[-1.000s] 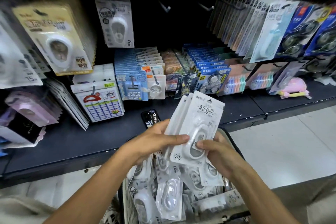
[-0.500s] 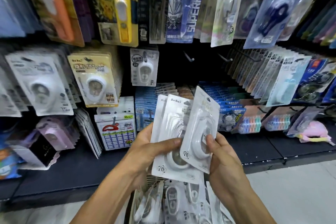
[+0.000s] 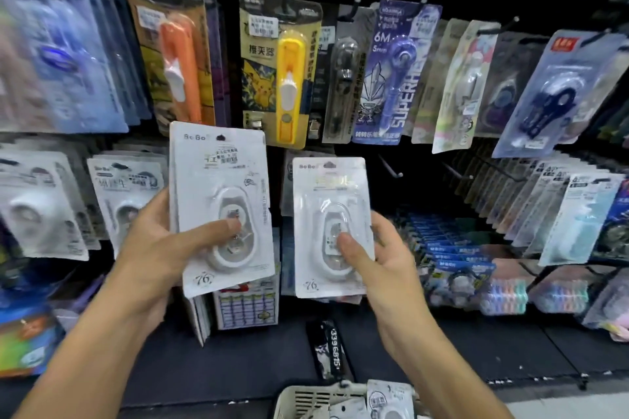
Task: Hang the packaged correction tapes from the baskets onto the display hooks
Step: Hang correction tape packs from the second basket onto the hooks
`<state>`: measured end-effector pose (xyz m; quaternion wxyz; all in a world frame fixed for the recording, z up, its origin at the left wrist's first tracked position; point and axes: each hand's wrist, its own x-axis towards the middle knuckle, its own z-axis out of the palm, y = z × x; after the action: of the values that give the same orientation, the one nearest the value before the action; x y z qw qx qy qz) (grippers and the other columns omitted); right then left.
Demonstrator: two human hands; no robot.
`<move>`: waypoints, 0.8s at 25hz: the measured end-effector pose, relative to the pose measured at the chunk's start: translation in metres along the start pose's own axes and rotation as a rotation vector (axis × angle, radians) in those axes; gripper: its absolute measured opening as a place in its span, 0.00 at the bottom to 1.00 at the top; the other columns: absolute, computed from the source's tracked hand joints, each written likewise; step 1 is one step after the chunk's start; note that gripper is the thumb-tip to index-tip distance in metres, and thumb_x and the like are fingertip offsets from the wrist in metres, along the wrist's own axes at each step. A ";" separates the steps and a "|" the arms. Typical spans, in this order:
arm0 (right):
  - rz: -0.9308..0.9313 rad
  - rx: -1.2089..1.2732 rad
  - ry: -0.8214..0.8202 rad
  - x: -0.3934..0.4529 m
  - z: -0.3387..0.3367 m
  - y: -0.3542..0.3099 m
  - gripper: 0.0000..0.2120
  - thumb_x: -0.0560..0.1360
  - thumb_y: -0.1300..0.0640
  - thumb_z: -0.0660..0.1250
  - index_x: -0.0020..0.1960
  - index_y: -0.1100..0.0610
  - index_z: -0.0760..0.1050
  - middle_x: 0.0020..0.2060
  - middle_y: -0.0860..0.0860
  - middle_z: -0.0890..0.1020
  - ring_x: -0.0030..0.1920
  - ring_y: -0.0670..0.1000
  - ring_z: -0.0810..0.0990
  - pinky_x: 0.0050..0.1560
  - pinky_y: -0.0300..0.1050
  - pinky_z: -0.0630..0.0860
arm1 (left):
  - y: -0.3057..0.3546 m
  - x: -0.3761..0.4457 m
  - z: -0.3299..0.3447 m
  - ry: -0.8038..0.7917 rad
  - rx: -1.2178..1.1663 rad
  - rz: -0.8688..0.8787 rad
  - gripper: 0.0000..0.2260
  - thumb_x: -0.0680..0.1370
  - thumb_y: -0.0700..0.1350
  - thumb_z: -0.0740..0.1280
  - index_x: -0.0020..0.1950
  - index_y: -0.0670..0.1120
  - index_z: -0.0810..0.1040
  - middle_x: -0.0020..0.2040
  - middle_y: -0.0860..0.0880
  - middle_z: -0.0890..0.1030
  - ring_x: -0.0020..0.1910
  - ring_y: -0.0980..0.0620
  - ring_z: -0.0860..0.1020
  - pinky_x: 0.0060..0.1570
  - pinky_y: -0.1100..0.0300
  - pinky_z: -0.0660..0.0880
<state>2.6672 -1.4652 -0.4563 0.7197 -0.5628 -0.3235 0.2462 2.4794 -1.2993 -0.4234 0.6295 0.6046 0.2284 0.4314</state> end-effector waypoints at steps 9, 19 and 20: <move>0.033 -0.121 0.103 0.003 0.021 0.013 0.10 0.76 0.45 0.72 0.57 0.38 0.78 0.51 0.39 0.85 0.48 0.42 0.86 0.39 0.36 0.80 | 0.000 0.003 0.000 0.084 -0.159 -0.007 0.32 0.56 0.45 0.81 0.60 0.50 0.82 0.52 0.47 0.88 0.46 0.45 0.88 0.34 0.58 0.82; -0.052 -0.188 -0.155 -0.001 0.045 0.009 0.31 0.67 0.37 0.76 0.64 0.30 0.66 0.56 0.43 0.83 0.55 0.45 0.84 0.51 0.44 0.82 | -0.019 0.000 0.030 -0.030 -0.130 -0.092 0.24 0.59 0.43 0.82 0.53 0.53 0.84 0.49 0.48 0.88 0.46 0.46 0.88 0.37 0.57 0.83; -0.080 -0.187 -0.158 0.000 0.047 0.008 0.30 0.67 0.39 0.78 0.64 0.32 0.67 0.53 0.46 0.85 0.53 0.47 0.85 0.49 0.45 0.82 | -0.019 -0.001 0.032 -0.052 -0.123 -0.104 0.26 0.60 0.45 0.83 0.56 0.52 0.83 0.50 0.48 0.88 0.47 0.46 0.88 0.38 0.56 0.84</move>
<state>2.6328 -1.4323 -0.4568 0.6457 -0.5929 -0.4228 0.2299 2.5103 -1.3160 -0.4366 0.6928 0.5630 0.2160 0.3956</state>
